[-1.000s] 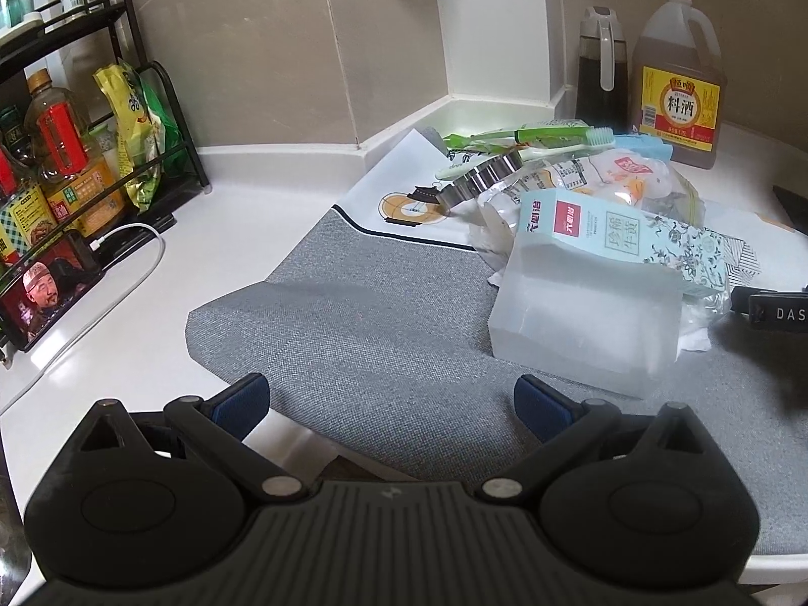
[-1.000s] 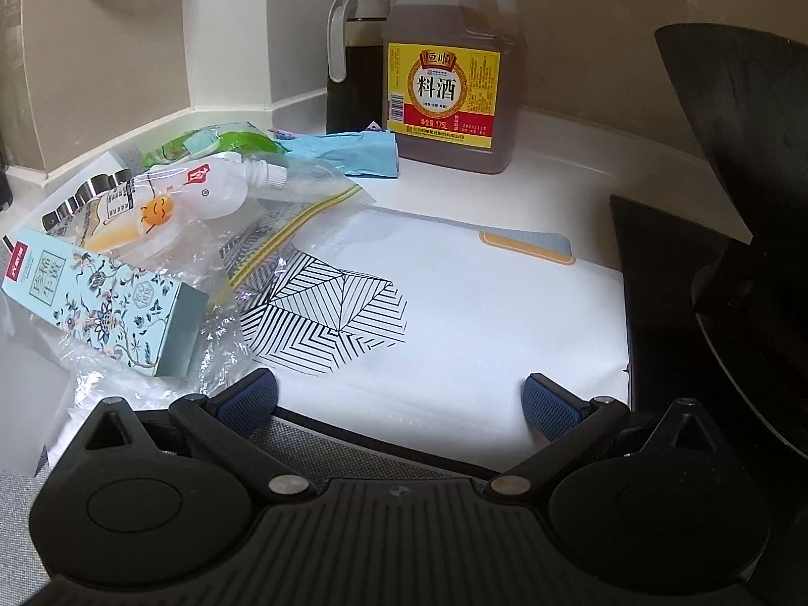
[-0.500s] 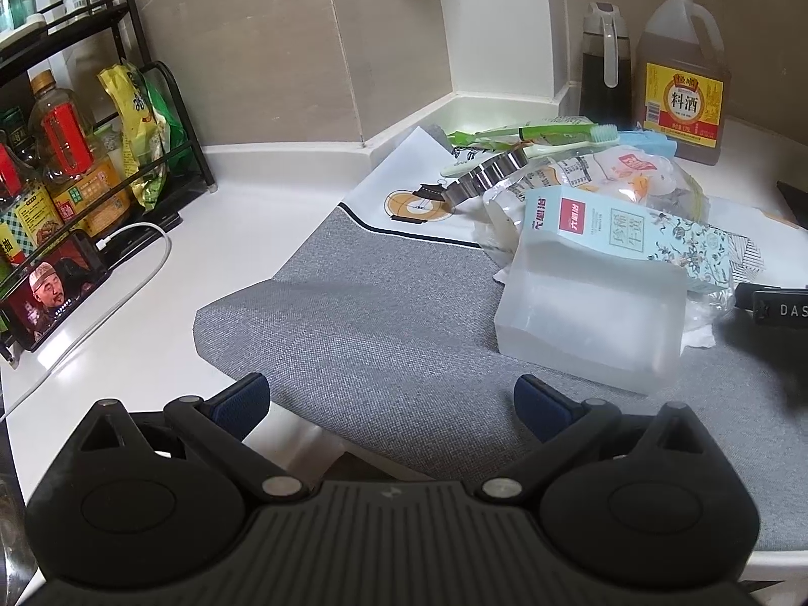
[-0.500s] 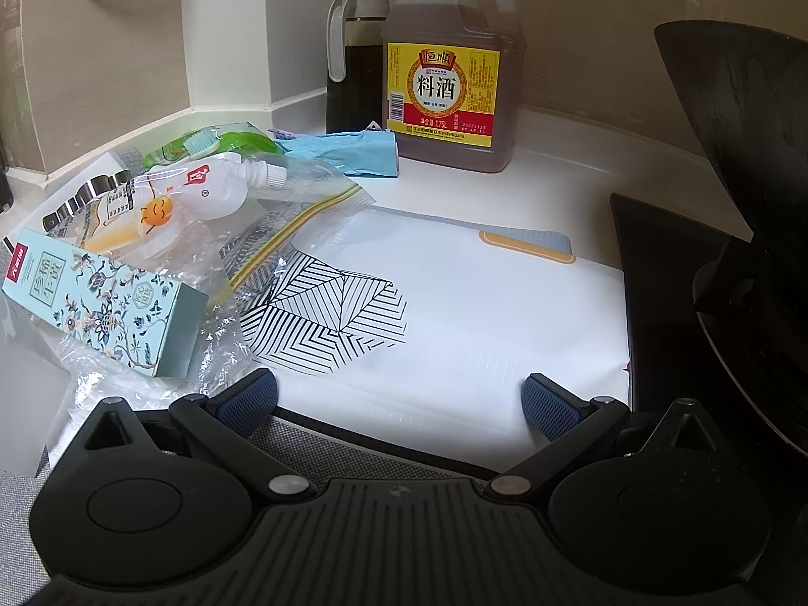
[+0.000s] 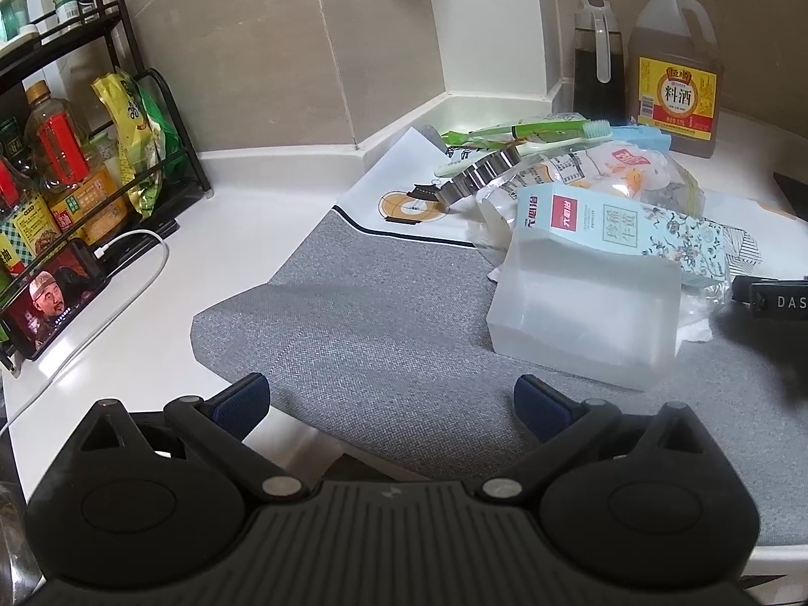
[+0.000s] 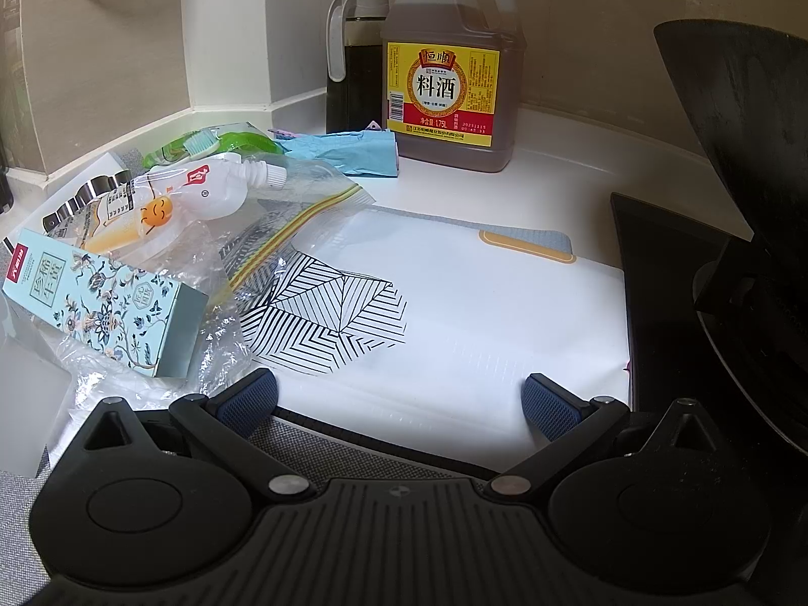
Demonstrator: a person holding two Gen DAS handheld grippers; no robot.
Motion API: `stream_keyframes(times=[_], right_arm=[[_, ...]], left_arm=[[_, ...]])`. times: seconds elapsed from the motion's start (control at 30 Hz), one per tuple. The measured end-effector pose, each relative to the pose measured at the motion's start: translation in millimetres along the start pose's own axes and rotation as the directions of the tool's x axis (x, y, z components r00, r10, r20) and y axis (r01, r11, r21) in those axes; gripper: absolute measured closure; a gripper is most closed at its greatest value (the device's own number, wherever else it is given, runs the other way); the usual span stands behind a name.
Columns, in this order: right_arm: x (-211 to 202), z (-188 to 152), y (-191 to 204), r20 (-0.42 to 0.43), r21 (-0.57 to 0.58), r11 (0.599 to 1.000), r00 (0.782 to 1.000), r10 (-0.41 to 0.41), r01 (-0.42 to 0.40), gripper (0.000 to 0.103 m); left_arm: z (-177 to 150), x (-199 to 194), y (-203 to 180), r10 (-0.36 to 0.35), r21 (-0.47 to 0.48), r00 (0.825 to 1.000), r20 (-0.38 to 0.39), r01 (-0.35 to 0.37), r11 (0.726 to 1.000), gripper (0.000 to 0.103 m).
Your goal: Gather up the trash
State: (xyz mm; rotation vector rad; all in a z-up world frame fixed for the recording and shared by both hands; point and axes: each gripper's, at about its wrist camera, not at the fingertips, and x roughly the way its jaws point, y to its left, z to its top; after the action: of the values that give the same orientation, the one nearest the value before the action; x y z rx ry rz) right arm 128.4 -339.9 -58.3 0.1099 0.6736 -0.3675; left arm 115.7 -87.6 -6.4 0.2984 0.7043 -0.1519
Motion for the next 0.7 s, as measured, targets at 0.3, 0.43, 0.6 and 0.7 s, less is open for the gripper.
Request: stream_keyframes(times=[0.3,0.43,0.6,0.7], right_arm=[[0.0,-0.1,-0.1,-0.001,0.000,1.000,1.000,0.001,-0.001,0.000],[0.0,-0.2,-0.2,-0.001,0.000,1.000,1.000,0.001,-0.001,0.000],[0.2,0.1,0.2,-0.001,0.001,1.000,1.000,0.001,-0.001,0.000],[0.1,-0.1,0.0,-0.001,0.001,1.000,1.000,0.002,-0.002,0.000]], left_arm=[[0.2,-1.4,-3.0,0.000,0.010,1.000,0.003,0.000,1.000,0.000],[0.9,-1.2,-1.9,0.002,0.007,1.000,0.005,-0.002,1.000,0.000],[1.2,-0.1,-3.6,0.002,0.010,1.000,0.002,-0.003,1.000,0.000],[1.0,-1.9,-4.6,0.002,0.015,1.000,0.010,-0.002,1.000,0.000]])
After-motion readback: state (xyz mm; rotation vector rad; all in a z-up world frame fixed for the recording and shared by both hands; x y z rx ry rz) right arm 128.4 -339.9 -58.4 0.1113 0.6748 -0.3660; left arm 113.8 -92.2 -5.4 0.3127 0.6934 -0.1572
